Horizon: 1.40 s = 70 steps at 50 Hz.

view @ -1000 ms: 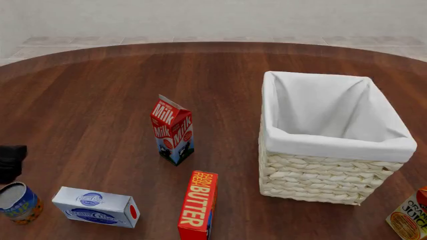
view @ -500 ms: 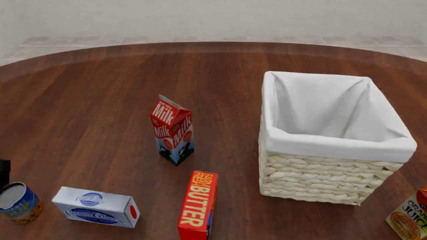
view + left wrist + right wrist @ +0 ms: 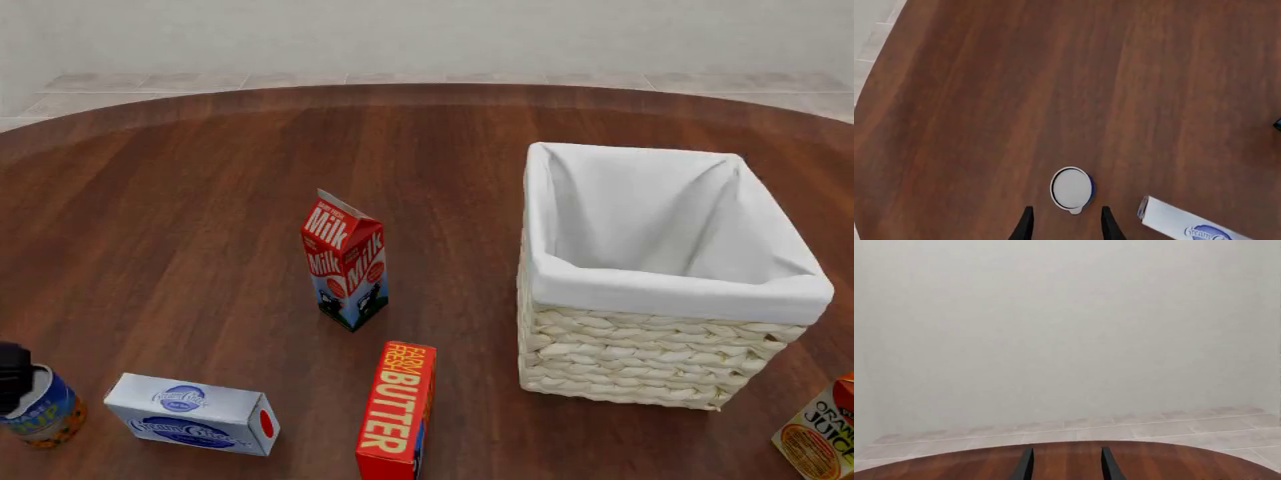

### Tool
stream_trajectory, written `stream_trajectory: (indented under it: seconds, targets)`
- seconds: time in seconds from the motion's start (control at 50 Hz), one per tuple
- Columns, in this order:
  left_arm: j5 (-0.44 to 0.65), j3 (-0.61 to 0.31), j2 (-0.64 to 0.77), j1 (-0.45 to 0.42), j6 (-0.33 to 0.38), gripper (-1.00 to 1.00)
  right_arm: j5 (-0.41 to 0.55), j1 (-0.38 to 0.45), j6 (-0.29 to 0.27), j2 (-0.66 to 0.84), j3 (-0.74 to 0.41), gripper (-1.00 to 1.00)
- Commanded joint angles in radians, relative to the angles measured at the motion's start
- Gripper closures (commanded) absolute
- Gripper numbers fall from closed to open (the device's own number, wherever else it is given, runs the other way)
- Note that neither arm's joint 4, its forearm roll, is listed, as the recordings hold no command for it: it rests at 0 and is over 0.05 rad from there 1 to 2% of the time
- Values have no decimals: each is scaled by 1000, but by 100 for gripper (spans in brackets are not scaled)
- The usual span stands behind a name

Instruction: Pick up the alphabet soup and the tomato sauce, and put them in the basket.

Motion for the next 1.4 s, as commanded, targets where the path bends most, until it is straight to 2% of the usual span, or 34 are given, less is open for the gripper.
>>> stream_trajectory:
  seconds: [0.02, 0.3, 0.56, 0.78, 0.98, 1.4]
  targets:
    - [-68, 38, 56, -5, -17, -100, 4, -8, 0, -1, -4, -100]
    - [-151, 72, 118, -28, -48, -100, -28, -26, -11, 26, -2, -100]
    - [-185, 70, 156, 1, -46, -100, -36, -26, -17, 33, 3, -100]
    - [-267, 102, 220, 29, -24, -100, -35, -32, -16, 32, 3, -100]
    - [-347, 143, 282, 24, -25, -100, -31, -35, -15, 28, 2, -100]
    - [-434, 181, 348, 36, -27, -100, -26, -32, -19, 24, 2, -100]
